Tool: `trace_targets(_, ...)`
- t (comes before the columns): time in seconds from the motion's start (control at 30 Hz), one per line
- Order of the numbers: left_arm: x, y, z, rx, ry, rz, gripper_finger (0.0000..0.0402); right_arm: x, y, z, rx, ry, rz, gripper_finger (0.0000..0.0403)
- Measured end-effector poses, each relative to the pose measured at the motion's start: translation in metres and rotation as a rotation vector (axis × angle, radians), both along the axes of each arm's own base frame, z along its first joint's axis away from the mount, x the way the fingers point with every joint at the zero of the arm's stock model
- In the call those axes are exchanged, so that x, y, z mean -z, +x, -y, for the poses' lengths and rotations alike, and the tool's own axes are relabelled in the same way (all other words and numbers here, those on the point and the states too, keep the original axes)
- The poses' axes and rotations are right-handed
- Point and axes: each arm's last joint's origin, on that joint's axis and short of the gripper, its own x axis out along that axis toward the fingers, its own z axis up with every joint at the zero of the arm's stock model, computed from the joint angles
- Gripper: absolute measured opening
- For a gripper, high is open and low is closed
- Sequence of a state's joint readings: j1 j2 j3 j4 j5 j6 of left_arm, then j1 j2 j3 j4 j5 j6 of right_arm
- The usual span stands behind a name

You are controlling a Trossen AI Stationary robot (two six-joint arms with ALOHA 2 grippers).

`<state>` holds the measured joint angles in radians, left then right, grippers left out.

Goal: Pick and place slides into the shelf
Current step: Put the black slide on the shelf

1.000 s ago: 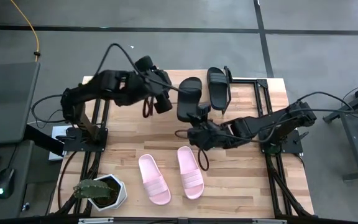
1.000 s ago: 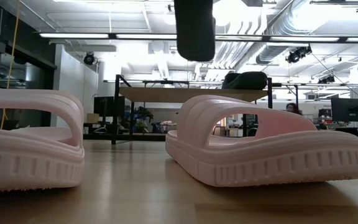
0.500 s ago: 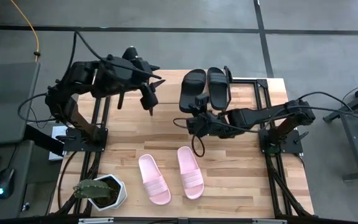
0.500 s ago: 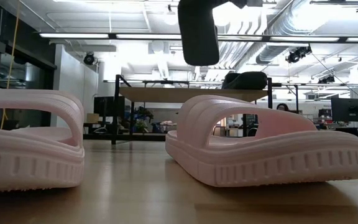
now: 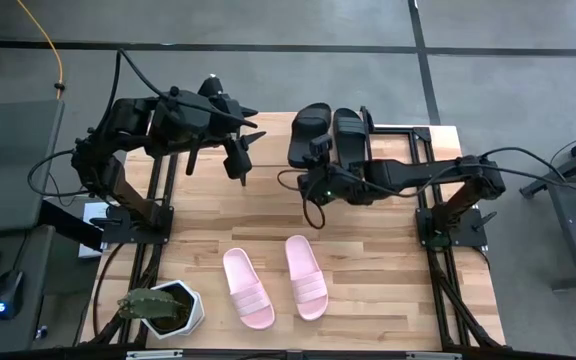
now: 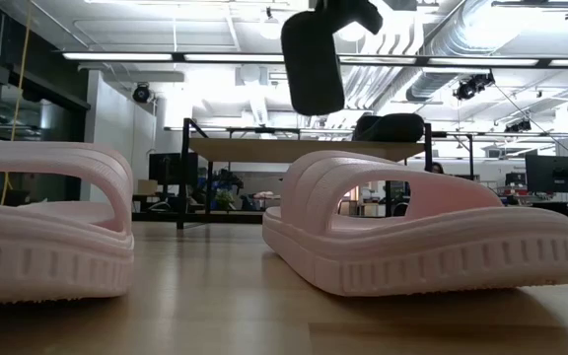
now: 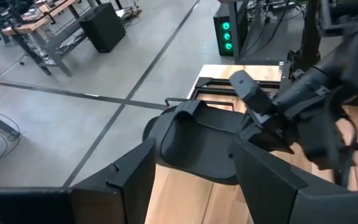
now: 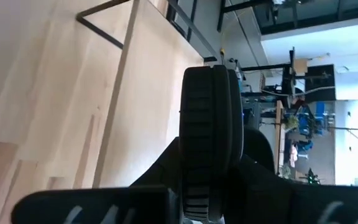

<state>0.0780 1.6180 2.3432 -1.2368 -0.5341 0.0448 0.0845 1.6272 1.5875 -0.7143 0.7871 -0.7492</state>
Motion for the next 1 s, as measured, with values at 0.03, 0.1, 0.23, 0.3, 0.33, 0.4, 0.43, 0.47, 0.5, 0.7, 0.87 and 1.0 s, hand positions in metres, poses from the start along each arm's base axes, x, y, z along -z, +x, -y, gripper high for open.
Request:
trace_targets(0.03, 0.000, 0.000, 0.000, 0.000, 0.000, 0.000, 0.0200, 0.000, 0.000, 0.003, -0.008, 0.008, -0.005, 0.0037)
trace_targets(0.1, 0.000, 0.000, 0.000, 0.000, 0.000, -0.001, 0.0200, 0.000, 0.001, 0.009, -0.013, 0.026, -0.007, 0.0037)
trace_targets(0.23, 0.000, 0.000, 0.000, 0.001, 0.000, -0.001, 0.0200, 0.001, 0.001, 0.021, 0.000, 0.020, -0.026, 0.0037)
trace_targets(0.3, 0.000, 0.000, 0.000, 0.000, 0.001, -0.001, 0.0200, 0.000, 0.001, 0.028, 0.003, 0.012, -0.035, 0.0037)
trace_targets(0.33, 0.000, 0.000, 0.000, 0.001, 0.001, -0.002, 0.0200, 0.001, 0.001, 0.031, -0.003, 0.017, -0.041, 0.0037)
trace_targets(0.4, 0.000, 0.000, 0.000, 0.001, 0.002, -0.002, 0.0200, 0.000, 0.000, 0.038, -0.011, 0.035, -0.042, 0.0037)
trace_targets(0.43, 0.000, 0.000, 0.000, 0.001, 0.002, -0.002, 0.0200, -0.002, -0.001, 0.042, -0.015, 0.049, -0.035, 0.0037)
trace_targets(0.47, 0.000, 0.000, 0.000, 0.001, 0.002, -0.002, 0.0200, -0.004, -0.002, 0.046, -0.022, 0.063, -0.023, 0.0037)
trace_targets(0.5, 0.000, 0.000, 0.000, 0.001, 0.002, -0.002, 0.0200, -0.007, -0.004, 0.049, -0.029, 0.076, -0.010, 0.0037)
trace_targets(0.7, 0.000, 0.000, 0.000, 0.001, 0.002, -0.003, 0.0200, -0.021, -0.016, 0.064, -0.046, 0.087, 0.042, 0.0037)
trace_targets(0.87, 0.000, 0.000, 0.000, 0.001, 0.002, -0.003, 0.0200, -0.034, -0.028, 0.074, -0.069, 0.109, 0.090, 0.0037)
trace_targets(1.0, 0.000, 0.000, 0.000, 0.001, 0.002, -0.004, 0.0200, -0.044, -0.039, 0.083, -0.071, 0.125, 0.128, 0.0037)
